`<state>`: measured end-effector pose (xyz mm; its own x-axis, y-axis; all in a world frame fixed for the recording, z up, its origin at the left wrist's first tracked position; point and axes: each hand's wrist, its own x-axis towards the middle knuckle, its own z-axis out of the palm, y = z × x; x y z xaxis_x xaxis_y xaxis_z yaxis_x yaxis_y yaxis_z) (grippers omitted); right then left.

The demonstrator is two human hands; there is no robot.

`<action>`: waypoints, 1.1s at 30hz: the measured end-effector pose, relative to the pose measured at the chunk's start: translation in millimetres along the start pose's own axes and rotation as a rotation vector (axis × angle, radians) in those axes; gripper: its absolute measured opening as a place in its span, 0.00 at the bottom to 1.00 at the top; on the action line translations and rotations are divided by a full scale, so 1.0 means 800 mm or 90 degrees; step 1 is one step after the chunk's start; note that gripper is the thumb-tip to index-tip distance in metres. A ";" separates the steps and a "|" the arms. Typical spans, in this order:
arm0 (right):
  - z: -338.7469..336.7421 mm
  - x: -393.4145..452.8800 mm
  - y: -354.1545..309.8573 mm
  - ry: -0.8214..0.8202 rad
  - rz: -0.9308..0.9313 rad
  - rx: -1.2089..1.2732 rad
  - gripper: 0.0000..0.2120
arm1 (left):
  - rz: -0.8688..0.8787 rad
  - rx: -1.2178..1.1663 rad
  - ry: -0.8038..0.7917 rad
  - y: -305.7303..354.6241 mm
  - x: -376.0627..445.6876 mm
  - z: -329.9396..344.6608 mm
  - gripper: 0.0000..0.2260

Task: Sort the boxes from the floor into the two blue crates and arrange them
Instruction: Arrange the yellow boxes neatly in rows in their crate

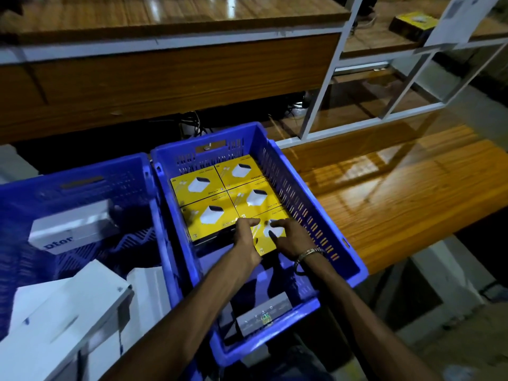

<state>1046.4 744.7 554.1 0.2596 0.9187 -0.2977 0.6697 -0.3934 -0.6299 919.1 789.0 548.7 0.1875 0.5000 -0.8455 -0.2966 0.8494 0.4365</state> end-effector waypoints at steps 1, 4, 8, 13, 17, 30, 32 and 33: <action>-0.004 -0.001 -0.001 0.019 -0.001 0.007 0.17 | -0.004 0.017 -0.014 0.006 -0.024 0.005 0.29; -0.016 -0.012 -0.007 0.054 -0.008 0.080 0.16 | -0.004 0.033 -0.036 0.018 -0.064 0.010 0.17; -0.029 -0.049 -0.020 -0.182 -0.032 0.156 0.29 | 0.020 0.104 -0.032 0.028 -0.080 0.002 0.15; -0.040 -0.091 -0.018 -0.469 -0.108 -0.105 0.37 | 0.269 0.309 -0.066 0.030 -0.103 -0.049 0.13; -0.027 -0.091 -0.024 -0.501 -0.110 -0.178 0.37 | 0.381 0.414 -0.123 0.029 -0.126 -0.083 0.11; -0.010 -0.082 -0.043 -0.382 -0.336 -0.296 0.25 | 0.357 0.267 -0.145 0.033 -0.125 -0.088 0.11; -0.020 -0.079 -0.032 -0.386 -0.296 -0.208 0.21 | 0.347 0.238 -0.144 0.035 -0.123 -0.091 0.10; -0.031 -0.078 -0.029 -0.358 -0.283 -0.171 0.19 | 0.344 0.230 -0.146 0.036 -0.123 -0.091 0.10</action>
<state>1032.1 697.0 605.0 -0.4196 0.8036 -0.4220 0.7926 0.0978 -0.6019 823.6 752.0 622.0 0.3066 0.8582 -0.4117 -0.0813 0.4546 0.8870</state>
